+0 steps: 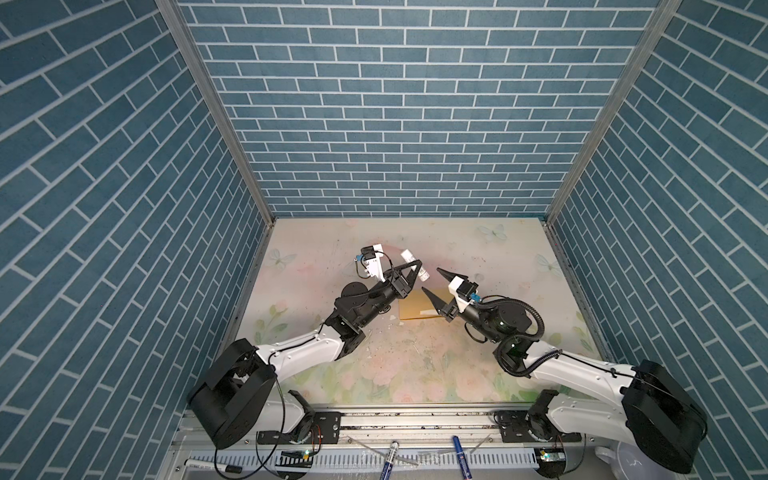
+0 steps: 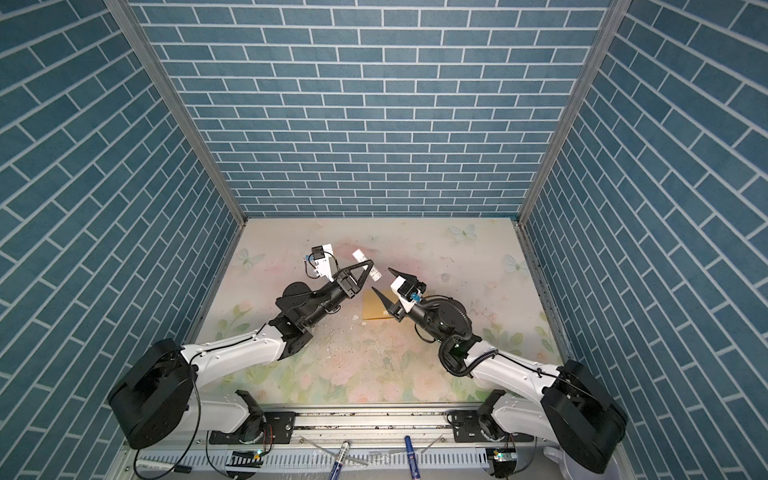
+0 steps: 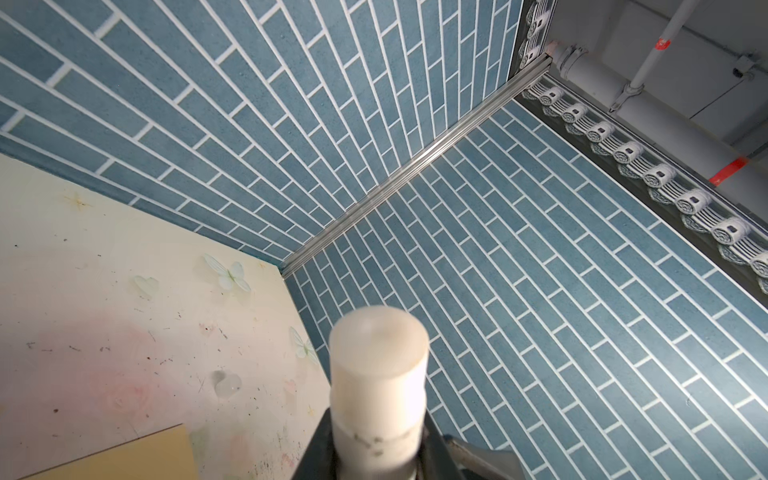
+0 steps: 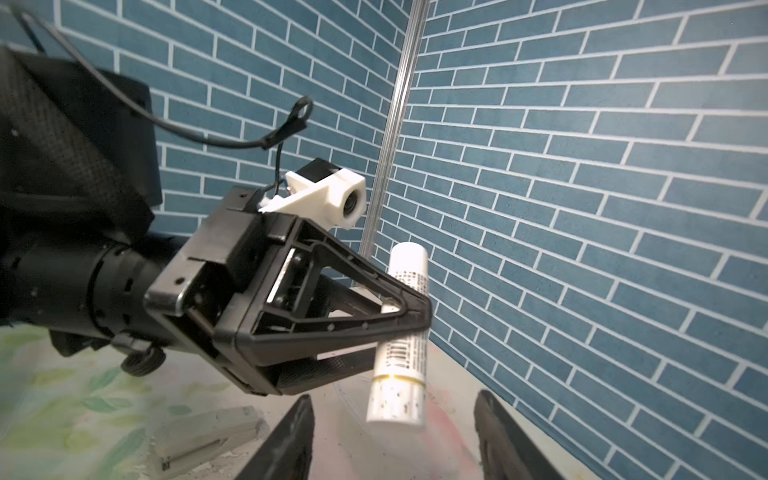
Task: Place the letter into the envelope and seal it
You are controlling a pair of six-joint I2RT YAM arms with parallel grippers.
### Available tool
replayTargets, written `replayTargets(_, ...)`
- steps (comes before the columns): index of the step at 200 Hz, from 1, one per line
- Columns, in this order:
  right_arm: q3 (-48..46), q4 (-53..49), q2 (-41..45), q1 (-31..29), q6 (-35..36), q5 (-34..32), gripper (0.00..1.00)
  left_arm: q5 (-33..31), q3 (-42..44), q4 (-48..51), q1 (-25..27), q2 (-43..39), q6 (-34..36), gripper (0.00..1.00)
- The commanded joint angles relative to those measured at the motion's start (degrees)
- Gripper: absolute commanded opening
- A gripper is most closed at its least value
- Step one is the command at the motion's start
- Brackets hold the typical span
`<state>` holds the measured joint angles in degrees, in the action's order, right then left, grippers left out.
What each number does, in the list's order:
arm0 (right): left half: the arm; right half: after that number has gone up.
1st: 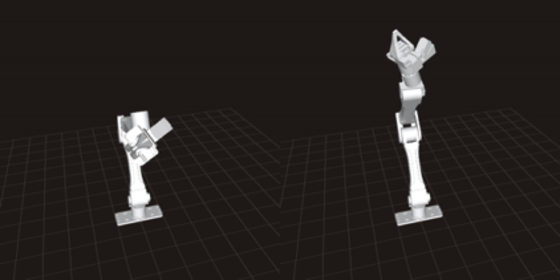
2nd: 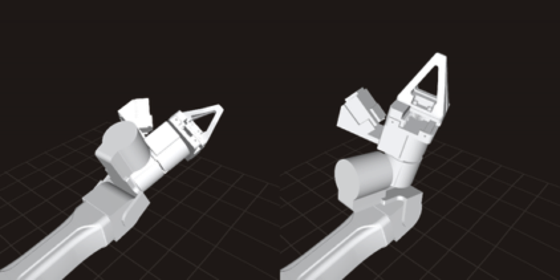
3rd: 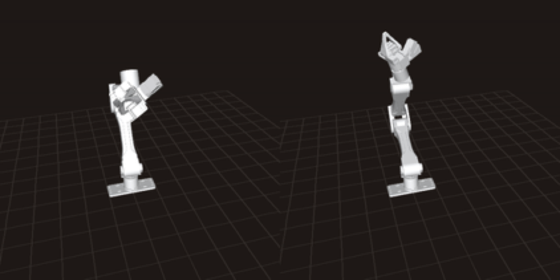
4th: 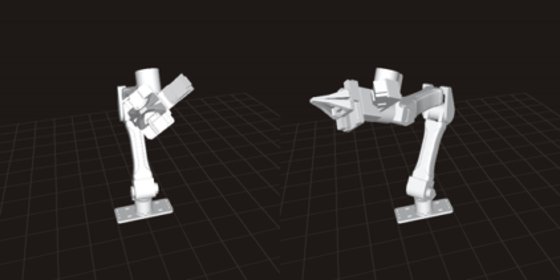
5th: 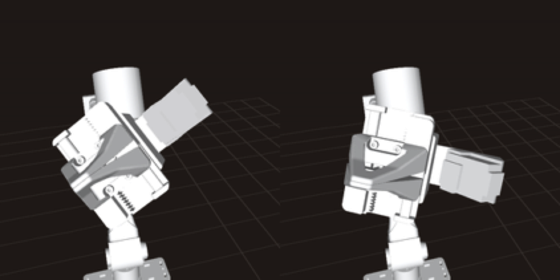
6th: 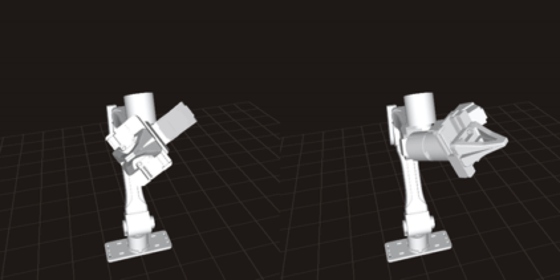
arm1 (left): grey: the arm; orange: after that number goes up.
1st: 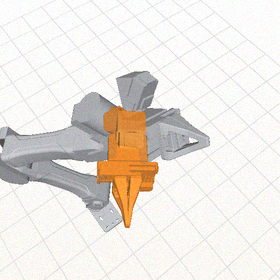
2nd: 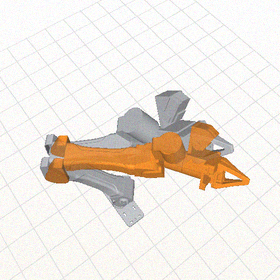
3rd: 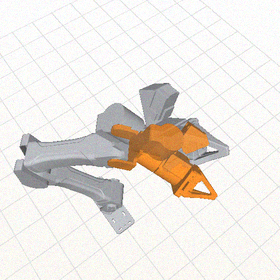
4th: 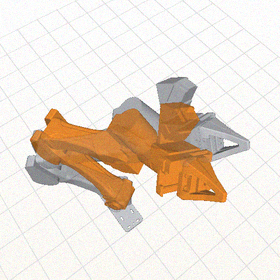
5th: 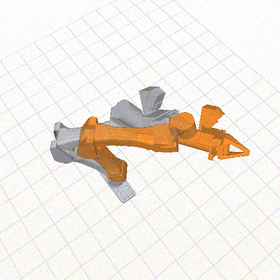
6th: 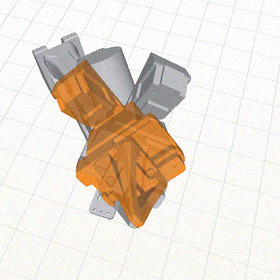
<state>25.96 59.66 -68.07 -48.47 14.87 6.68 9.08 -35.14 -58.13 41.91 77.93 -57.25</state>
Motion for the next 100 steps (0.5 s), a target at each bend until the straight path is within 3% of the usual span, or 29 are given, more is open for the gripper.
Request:
replayTargets(1,-0.04,5.82,-2.12,-2.07,12.39,-6.66,0.56,0.88,-1.19,-2.17,0.10,0.86,-0.79,0.00)
replayTargets(100,3.33,8.90,-8.30,-4.88,16.36,-14.91,0.19,1.64,-2.13,-3.92,0.19,2.68,-2.14,0.00)
